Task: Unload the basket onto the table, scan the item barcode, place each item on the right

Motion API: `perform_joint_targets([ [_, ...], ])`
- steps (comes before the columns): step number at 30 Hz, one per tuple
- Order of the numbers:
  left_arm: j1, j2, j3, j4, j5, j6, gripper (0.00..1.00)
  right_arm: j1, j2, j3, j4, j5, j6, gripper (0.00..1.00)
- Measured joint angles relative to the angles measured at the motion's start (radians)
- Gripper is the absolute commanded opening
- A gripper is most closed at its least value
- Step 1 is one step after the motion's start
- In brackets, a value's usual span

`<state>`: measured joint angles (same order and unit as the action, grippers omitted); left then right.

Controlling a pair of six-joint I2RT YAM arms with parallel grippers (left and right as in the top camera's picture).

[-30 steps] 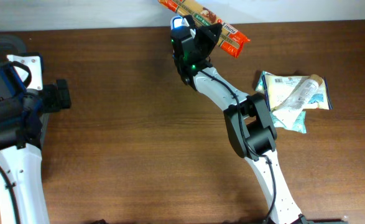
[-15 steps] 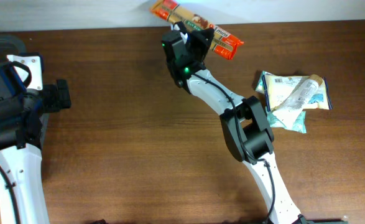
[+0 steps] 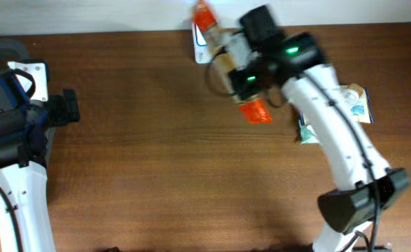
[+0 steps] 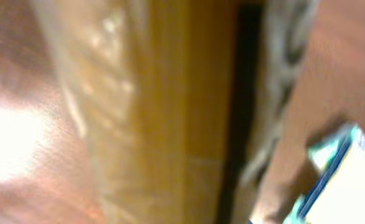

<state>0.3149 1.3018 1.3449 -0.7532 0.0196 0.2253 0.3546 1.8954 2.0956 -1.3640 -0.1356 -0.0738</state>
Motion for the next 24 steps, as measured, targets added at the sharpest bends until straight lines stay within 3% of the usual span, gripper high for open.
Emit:
perform_joint_targets([
  [3, 0.000, 0.000, 0.000, 0.001, 0.000, 0.000, 0.99, -0.275, 0.003, -0.053, -0.127, -0.049, 0.047, 0.04],
  [8, 0.000, 0.000, 0.000, 0.000, 0.000, 0.000, 0.99, -0.561, 0.042, -0.318, -0.011, -0.141, -0.040, 0.04],
  [14, 0.000, 0.000, 0.000, 0.000, 0.000, 0.000, 0.99, -0.755, 0.068, -0.547, 0.219, -0.304, -0.071, 0.39],
  [16, 0.000, 0.000, 0.000, 0.001, 0.000, 0.000, 0.99, -0.766, 0.068, -0.548, 0.234, -0.327, -0.068, 0.54],
  [19, 0.000, 0.000, 0.000, 0.000, 0.000, 0.000, 0.99, -0.772, 0.067, -0.494, 0.132, -0.347, -0.069, 0.64],
  [24, 0.000, 0.000, 0.000, 0.001, 0.000, 0.000, 0.99, -0.758, 0.050, -0.053, -0.166, -0.361, -0.093, 0.75],
])
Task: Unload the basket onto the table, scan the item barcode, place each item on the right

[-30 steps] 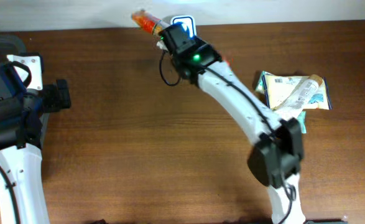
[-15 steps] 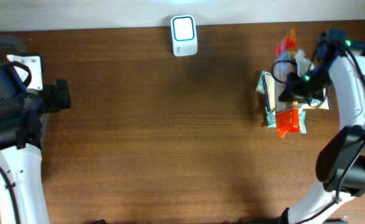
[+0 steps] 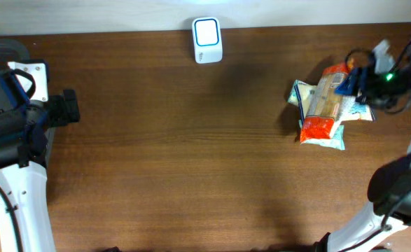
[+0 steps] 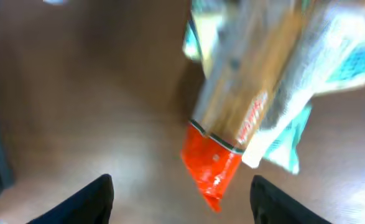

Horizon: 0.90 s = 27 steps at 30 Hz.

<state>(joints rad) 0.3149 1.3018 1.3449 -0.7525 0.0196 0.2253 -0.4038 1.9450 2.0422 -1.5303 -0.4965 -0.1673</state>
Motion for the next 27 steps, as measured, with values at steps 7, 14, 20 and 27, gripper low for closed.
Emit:
perform_joint_targets([
  [7, 0.000, 0.000, 0.000, -0.003, 0.000, 0.000, 0.99, 0.291, -0.071, 0.406, -0.162, 0.045, -0.006, 0.99],
  [14, 0.000, 0.000, 0.000, -0.003, 0.000, 0.000, 0.99, 0.571, -0.208, 0.431, -0.162, 0.054, 0.041, 0.99],
  [20, 0.000, 0.000, 0.000, -0.003, 0.000, 0.000, 0.99, 0.640, -0.213, 0.432, -0.162, 0.054, 0.042, 0.99],
  [27, 0.000, 0.000, 0.000, -0.003, 0.000, 0.000, 0.99, 0.640, -0.213, 0.432, -0.150, 0.099, 0.041, 0.99],
])
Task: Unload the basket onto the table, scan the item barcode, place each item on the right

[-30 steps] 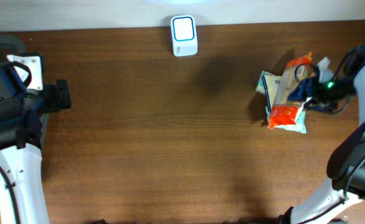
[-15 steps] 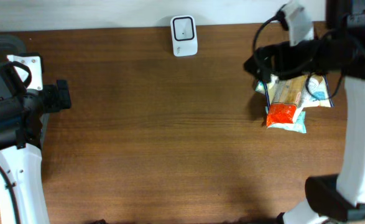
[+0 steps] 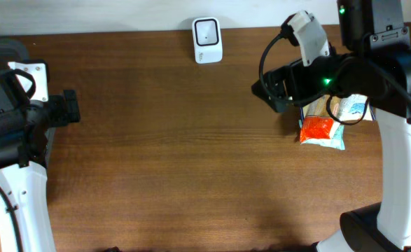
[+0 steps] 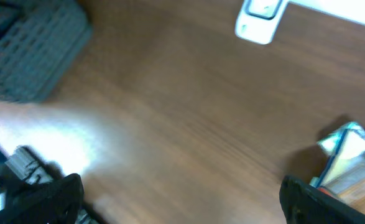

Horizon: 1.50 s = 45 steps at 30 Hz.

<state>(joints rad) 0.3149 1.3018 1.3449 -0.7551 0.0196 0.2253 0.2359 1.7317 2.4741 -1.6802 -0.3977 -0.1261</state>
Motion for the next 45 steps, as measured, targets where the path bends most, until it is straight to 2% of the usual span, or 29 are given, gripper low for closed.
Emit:
perform_joint_targets([
  [6, 0.000, 0.000, 0.000, 0.000, 0.000, 0.000, 0.99, 0.066, -0.006, -0.042, 0.276, 0.187, -0.001, 0.99],
  [9, 0.000, 0.000, 0.000, 0.000, 0.000, 0.000, 0.99, 0.072, -0.063, -0.202, 0.467, 0.224, -0.001, 0.99],
  [11, 0.000, 0.000, 0.000, 0.000, 0.000, 0.000, 0.99, 0.072, -0.175, -0.438, 0.685, 0.237, -0.012, 0.99],
  [15, 0.000, 0.000, 0.000, 0.000, 0.000, 0.000, 0.99, 0.064, -0.461, -0.904, 0.991, 0.243, -0.063, 0.99],
  [16, 0.000, 0.000, 0.000, -0.002, 0.000, 0.000, 0.99, 0.055, -0.517, -1.006, 1.126, 0.240, -0.066, 0.99],
  [21, 0.000, 0.000, 0.000, -0.002, 0.000, 0.000, 0.99, -0.049, -0.921, -1.640, 1.536, 0.240, -0.076, 0.99],
  [23, 0.000, 0.000, 0.000, 0.000, 0.000, 0.000, 0.99, -0.085, -1.080, -1.870, 1.693, 0.240, -0.080, 0.99],
  [25, 0.000, 0.000, 0.000, -0.004, 0.000, 0.000, 0.99, -0.115, -1.259, -2.079, 1.770, 0.239, -0.082, 0.99],
  [28, 0.000, 0.000, 0.000, -0.001, 0.000, 0.000, 0.99, -0.138, -1.480, -2.324, 1.827, 0.240, -0.084, 0.99],
  [31, 0.000, 0.000, 0.000, -0.002, 0.003, 0.000, 0.99, -0.138, -1.588, -2.433, 1.830, 0.240, -0.084, 0.99],
  [34, 0.000, 0.000, 0.000, -0.001, 0.003, 0.000, 0.99, -0.138, -1.650, -2.458, 1.760, 0.243, -0.083, 0.99],
  [37, 0.000, 0.000, 0.000, 0.001, 0.003, 0.000, 0.99, -0.138, -1.713, -2.460, 1.620, 0.250, -0.083, 0.99],
  [45, 0.000, 0.000, 0.000, -0.001, 0.003, 0.000, 0.99, -0.138, -1.716, -2.461, 1.616, 0.251, -0.083, 0.99],
])
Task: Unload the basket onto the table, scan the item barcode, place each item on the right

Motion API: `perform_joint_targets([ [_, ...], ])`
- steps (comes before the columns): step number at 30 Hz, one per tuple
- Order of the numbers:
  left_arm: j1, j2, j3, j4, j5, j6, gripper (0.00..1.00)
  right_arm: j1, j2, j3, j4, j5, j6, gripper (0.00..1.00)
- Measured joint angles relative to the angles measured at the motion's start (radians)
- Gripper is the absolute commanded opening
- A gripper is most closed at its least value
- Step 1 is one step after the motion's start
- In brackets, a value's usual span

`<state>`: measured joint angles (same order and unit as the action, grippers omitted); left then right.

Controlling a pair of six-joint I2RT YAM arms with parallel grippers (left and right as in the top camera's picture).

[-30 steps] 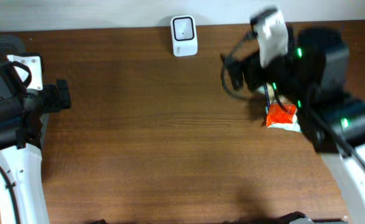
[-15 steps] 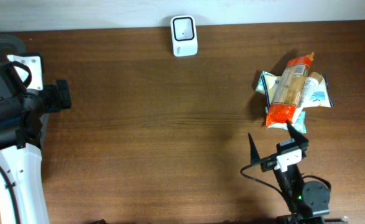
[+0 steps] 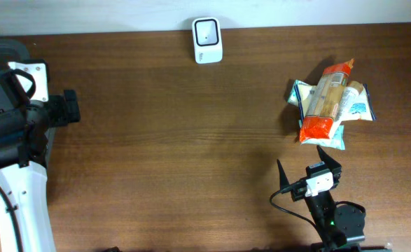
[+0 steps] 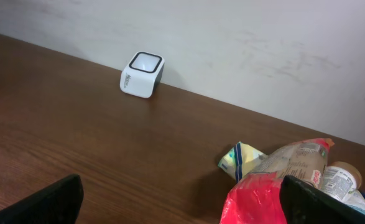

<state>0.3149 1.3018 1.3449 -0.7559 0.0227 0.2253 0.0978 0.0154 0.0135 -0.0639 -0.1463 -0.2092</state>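
The white barcode scanner [image 3: 207,31] stands at the table's back edge, also visible as the scanner [image 4: 142,74] in the right wrist view. A clear biscuit packet with red-orange ends [image 3: 325,101] lies on a pile of teal and white packets at the right. Its red end [image 4: 263,202] shows low in the wrist view. My right gripper [image 3: 302,162] is open and empty near the front edge, just in front of the pile, its fingers [image 4: 51,202] spread wide. My left gripper [image 3: 68,108] hangs at the far left, away from everything.
A yellow-green packet [image 4: 241,158] and a small labelled tub [image 4: 337,180] lie under the biscuit packet. A dark grey crate sits at the back left corner. Bare brown table [image 3: 177,140] stretches between scanner and pile.
My right arm was stretched over the table left of the pile. It is now drawn back to the front edge, still open. The pile and scanner have not moved.
First my right gripper held the biscuit packet close to the scanner at the back. Then the packet lay on the pile at the right with the gripper open above it. After that the arm stood over the table, and now it is back at the front edge.
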Motion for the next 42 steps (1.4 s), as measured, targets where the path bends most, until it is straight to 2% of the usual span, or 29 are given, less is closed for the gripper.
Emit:
perform_joint_targets([
  [17, -0.011, -0.028, 0.000, -0.004, 0.000, 0.000, 0.99, 0.000, 0.000, 0.000, 0.000, 0.000, 0.000, 0.99],
  [22, -0.082, -0.249, -0.074, 0.001, 0.000, 0.000, 0.99, 0.000, -0.002, 0.000, 0.000, 0.000, 0.000, 0.99],
  [28, -0.158, -0.575, -0.384, 0.012, -0.004, 0.000, 0.99, 0.000, -0.003, 0.000, 0.000, 0.001, 0.000, 0.99],
  [29, -0.166, -0.606, -0.419, 0.055, -0.006, 0.000, 0.99, 0.000, -0.004, 0.000, 0.000, 0.001, 0.000, 0.99],
  [35, -0.244, -0.939, -0.932, 0.703, -0.059, 0.004, 0.99, 0.000, -0.005, 0.000, 0.000, 0.004, 0.000, 0.99],
  [38, -0.251, -1.081, -1.126, 0.797, -0.064, 0.004, 0.99, -0.001, -0.005, 0.000, -0.001, 0.004, 0.000, 0.99],
  [42, -0.251, -1.199, -1.262, 0.799, -0.065, 0.004, 0.99, -0.001, -0.006, 0.000, 0.000, 0.004, 0.000, 0.99],
])
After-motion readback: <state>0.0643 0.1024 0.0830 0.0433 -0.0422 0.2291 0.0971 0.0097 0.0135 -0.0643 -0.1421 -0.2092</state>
